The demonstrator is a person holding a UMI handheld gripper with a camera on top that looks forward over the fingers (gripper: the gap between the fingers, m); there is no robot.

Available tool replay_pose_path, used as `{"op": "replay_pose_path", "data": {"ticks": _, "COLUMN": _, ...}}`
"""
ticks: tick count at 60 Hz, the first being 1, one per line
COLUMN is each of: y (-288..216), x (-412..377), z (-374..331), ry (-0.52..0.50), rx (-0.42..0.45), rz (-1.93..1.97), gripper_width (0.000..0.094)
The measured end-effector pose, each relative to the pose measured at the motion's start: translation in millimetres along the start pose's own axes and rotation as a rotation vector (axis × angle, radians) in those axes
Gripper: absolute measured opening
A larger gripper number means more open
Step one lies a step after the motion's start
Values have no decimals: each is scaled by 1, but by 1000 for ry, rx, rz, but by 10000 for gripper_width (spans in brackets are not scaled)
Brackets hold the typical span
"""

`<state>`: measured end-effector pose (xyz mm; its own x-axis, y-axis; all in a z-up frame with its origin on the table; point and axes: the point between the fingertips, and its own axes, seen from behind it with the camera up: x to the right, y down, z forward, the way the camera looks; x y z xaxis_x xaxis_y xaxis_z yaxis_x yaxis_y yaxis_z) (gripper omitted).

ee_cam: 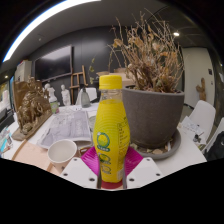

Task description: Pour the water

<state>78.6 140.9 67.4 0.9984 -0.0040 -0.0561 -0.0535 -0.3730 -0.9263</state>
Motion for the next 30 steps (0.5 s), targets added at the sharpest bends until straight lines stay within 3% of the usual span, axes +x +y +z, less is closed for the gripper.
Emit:
{"op": "replay_pose_path", "data": {"ticks": 6, "y": 8, "x": 0, "z": 0, "ry": -2, "rx": 21, "rz": 5, "gripper_width": 323}}
{"op": "replay_pose_path", "data": {"ticks": 15, "y": 10, "x": -1, "z": -5, "ry": -4, "rx": 8, "rz": 17, "gripper_width": 491}}
{"op": "replay_pose_path", "data": {"ticks": 23, "y": -8, "x": -1, "z": -29, "ry": 13, "rx": -5, "rz": 34, "gripper_width": 859}}
{"op": "replay_pose_path", "data": {"ticks": 30, "y": -28, "x": -7, "z": -76, "ry": 58, "rx": -43, "rz": 48, "gripper_width": 860}}
